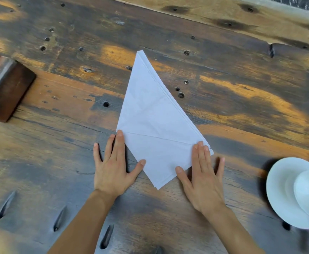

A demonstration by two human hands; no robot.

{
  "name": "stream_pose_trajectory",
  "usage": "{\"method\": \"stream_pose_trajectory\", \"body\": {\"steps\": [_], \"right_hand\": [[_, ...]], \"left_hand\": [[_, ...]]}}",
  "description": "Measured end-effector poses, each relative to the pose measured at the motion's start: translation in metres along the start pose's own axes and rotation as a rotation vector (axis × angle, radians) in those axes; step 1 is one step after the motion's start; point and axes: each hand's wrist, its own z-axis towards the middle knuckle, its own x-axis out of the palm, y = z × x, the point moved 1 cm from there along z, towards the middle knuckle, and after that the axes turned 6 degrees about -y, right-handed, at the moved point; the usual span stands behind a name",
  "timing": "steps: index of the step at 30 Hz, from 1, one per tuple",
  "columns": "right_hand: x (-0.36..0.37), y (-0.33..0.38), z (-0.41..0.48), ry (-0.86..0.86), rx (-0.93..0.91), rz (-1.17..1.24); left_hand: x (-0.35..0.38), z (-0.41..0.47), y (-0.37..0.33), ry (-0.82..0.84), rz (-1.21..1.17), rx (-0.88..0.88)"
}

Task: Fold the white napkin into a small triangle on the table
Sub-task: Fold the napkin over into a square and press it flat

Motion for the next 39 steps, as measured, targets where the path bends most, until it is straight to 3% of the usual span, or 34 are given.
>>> {"method": "stream_pose_trajectory", "body": {"steps": [7,13,18,23,28,39], "right_hand": [[-0.002,0.010,-0.001,-0.034,-0.035,0.019],[-0.007,0.086,0.021,0.002,-0.441,0.119],[-0.003,0.144,0.050,0.102,-0.607,0.049],[-0.002,0.158,0.050,0.068,-0.632,0.096],[0.010,0.162,0.030,0.148,-0.561,0.150],[0.026,0.123,0.012,0.092,-0.629,-0.006]], "left_hand": [[-0.003,0.001,0.001,0.118,0.050,0.028],[-0.008,0.001,0.000,0.221,0.075,0.027],[-0.006,0.002,-0.002,0.288,0.131,0.036],[-0.017,0.007,0.016,0.246,-0.025,0.098],[-0.025,0.000,0.031,0.260,-0.173,0.044],[-0.033,0.014,0.022,0.314,-0.147,0.025]]}}
